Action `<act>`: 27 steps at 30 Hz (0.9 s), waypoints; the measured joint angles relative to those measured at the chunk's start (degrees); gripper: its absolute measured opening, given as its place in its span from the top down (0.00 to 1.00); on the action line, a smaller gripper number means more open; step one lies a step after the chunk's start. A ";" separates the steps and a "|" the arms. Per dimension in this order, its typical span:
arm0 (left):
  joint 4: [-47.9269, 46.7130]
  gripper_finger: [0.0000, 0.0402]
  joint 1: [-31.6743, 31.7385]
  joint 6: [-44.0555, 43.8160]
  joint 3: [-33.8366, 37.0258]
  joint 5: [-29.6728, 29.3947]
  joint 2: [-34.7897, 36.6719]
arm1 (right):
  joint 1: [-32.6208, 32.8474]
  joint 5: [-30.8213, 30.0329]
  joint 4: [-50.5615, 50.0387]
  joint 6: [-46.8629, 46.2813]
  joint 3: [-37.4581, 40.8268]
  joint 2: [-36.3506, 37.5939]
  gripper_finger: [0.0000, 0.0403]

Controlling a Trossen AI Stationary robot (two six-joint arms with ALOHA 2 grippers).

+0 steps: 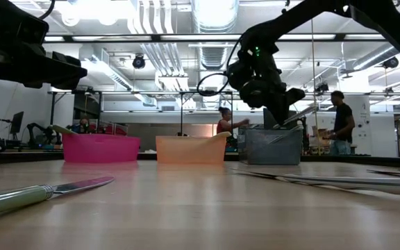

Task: Sort silverware by color (type)

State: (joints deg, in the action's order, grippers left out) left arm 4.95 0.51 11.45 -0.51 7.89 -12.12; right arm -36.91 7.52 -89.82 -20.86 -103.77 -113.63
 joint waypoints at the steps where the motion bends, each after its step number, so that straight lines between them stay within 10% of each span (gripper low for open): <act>1: 0.00 0.82 -0.01 0.01 0.00 0.00 -0.02 | 0.00 0.00 0.00 0.05 0.00 -0.02 0.96; 27: -0.31 0.82 -0.01 -0.01 0.00 -0.01 -0.02 | 0.00 -0.15 2.30 -1.22 0.00 -0.17 0.94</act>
State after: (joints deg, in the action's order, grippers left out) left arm 4.64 0.51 11.44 -0.51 7.88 -12.14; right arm -36.91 7.38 -87.52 -22.09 -103.77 -113.80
